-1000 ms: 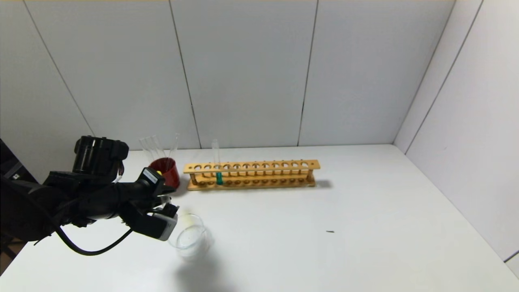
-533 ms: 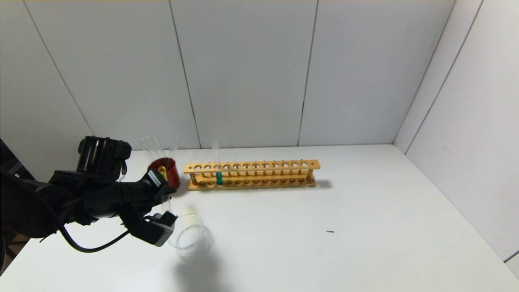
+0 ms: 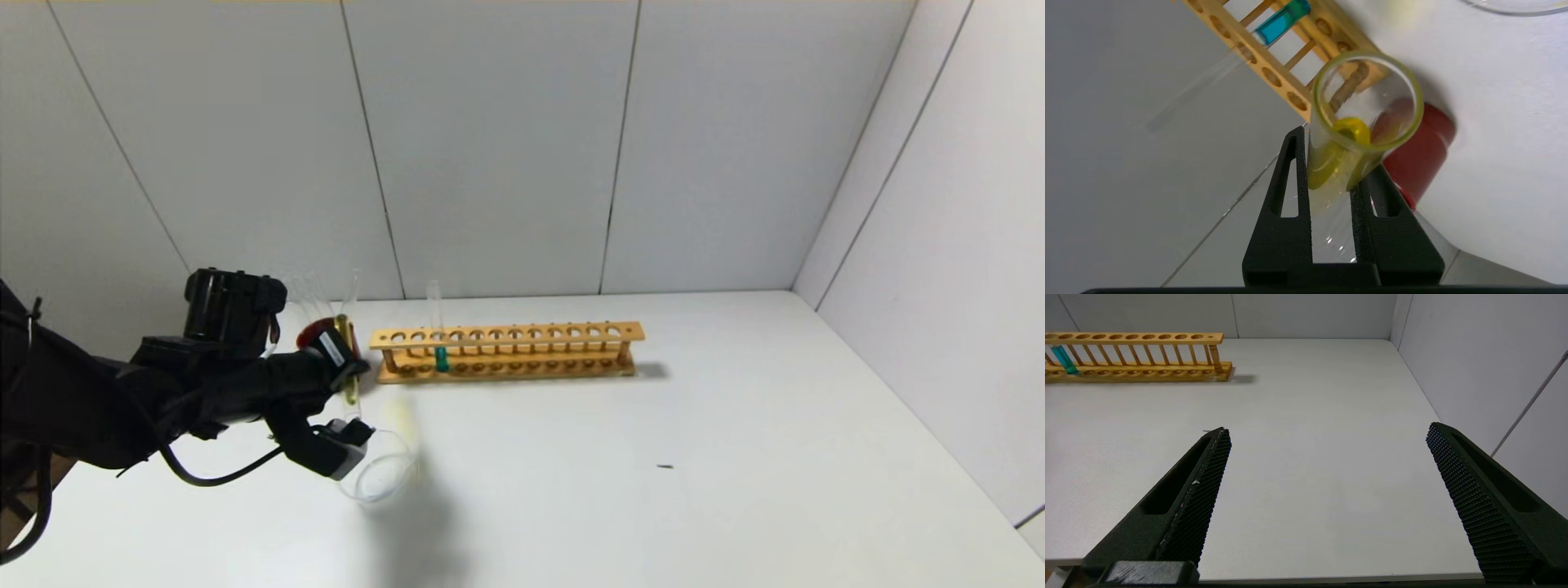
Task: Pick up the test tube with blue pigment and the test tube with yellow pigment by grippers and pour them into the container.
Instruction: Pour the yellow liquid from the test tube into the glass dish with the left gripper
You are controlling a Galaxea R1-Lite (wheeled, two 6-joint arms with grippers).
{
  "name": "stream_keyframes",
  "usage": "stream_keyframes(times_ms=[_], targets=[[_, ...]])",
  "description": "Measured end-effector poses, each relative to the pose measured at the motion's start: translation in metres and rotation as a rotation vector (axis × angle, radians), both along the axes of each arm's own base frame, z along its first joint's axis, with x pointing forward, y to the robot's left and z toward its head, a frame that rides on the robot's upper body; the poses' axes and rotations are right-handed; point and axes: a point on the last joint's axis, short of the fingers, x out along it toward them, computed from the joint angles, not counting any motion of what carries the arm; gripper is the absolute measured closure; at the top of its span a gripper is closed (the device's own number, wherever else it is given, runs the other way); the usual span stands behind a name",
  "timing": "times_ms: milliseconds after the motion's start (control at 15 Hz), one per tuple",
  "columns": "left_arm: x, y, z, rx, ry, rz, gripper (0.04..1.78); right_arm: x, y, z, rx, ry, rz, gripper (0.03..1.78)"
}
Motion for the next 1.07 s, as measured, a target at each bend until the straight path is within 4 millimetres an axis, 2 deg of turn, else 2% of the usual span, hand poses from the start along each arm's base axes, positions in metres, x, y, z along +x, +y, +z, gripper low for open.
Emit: stream_keyframes(times_ms=[467, 1067], targets=[[0.013, -0.002, -0.01, 0.008, -0.014, 0.019, 1.5, 0.0, 0.0, 0.0, 0.0, 0.0, 0.0, 0.06], [0.017, 0.003, -0.012, 0.058, -0.031, -0.003, 1.5, 0.0, 0.0, 0.0, 0.0, 0.0, 0.0, 0.06]])
